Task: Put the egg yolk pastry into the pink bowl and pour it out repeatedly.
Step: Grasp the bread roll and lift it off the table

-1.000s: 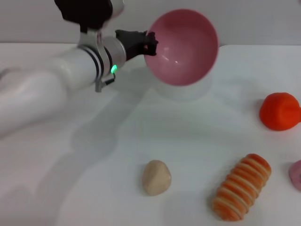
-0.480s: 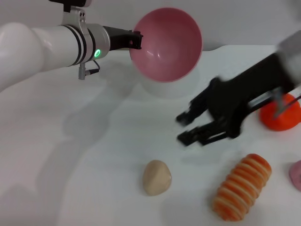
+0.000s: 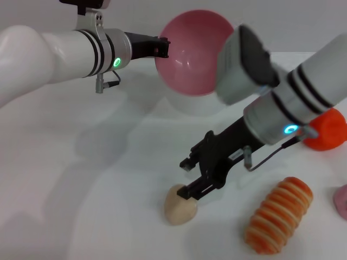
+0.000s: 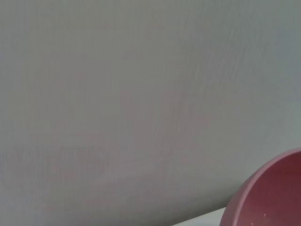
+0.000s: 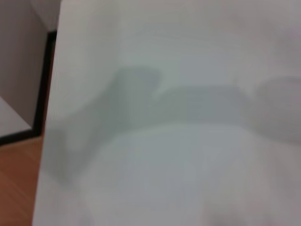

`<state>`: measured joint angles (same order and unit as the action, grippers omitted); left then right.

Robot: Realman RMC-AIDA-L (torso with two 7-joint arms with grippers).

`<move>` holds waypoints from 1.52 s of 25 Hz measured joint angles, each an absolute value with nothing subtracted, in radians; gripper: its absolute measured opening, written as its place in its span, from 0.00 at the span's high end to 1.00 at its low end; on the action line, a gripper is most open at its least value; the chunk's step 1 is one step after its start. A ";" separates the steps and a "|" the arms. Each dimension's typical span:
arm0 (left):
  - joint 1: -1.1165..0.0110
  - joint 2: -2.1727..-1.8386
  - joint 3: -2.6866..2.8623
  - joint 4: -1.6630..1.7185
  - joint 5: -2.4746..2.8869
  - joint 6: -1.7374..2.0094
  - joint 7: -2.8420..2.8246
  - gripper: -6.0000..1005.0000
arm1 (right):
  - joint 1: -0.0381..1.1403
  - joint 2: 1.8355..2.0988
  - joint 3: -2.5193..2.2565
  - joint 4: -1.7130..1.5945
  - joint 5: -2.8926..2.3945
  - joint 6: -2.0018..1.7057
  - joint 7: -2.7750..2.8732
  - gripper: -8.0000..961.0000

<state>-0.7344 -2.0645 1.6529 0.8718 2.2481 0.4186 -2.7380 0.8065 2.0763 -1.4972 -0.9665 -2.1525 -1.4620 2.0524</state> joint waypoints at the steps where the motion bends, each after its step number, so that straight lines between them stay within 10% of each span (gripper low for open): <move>1: -0.734 -2.064 1.653 0.872 2.248 0.419 -2.738 0.95 | 0.806 2.076 -1.497 -0.966 -2.153 -1.462 2.052 0.38; 38: -0.668 -2.059 1.658 0.891 2.223 0.411 -2.683 0.95 | 0.816 2.076 -1.701 -0.892 -2.118 -1.229 2.146 0.56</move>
<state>-0.6677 -2.0594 1.6580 0.8914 2.2227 0.4110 -2.6831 0.8157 2.0759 -1.7007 -0.8916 -2.1179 -1.2289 2.1456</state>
